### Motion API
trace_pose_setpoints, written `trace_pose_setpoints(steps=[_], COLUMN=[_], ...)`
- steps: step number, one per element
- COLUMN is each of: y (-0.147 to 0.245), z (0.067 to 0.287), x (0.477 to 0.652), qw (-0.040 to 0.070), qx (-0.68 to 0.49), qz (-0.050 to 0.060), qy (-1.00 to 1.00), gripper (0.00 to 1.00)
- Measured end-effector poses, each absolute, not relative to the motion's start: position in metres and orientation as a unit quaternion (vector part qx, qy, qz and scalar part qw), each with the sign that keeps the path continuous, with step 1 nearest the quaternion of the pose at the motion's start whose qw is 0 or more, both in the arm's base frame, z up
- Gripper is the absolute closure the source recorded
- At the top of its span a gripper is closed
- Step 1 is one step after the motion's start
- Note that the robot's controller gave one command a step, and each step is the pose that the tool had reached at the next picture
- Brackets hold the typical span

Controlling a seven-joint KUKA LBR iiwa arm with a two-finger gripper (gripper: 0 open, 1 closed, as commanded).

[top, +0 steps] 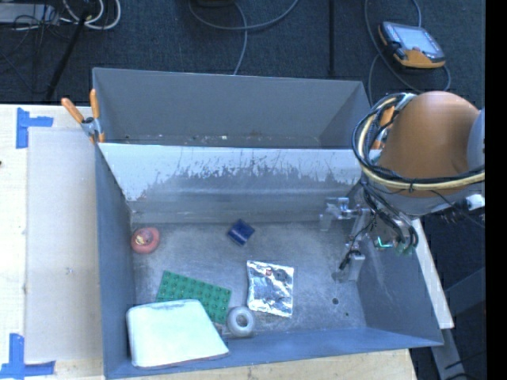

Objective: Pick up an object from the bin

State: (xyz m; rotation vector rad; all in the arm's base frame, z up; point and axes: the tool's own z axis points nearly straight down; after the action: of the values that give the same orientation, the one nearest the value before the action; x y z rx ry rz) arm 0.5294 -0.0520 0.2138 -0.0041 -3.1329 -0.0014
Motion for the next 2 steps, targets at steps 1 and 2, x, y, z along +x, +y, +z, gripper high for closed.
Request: trace_pose_setpoints(steps=[1, 2], y=[-0.003, 0.031], z=[0.071, 0.069], x=[0.513, 0.495], qw=[0.004, 0.002], qx=[0.057, -0.041], qz=[-0.001, -0.001], qy=[-0.998, -0.999], gripper=[0.0, 0.0])
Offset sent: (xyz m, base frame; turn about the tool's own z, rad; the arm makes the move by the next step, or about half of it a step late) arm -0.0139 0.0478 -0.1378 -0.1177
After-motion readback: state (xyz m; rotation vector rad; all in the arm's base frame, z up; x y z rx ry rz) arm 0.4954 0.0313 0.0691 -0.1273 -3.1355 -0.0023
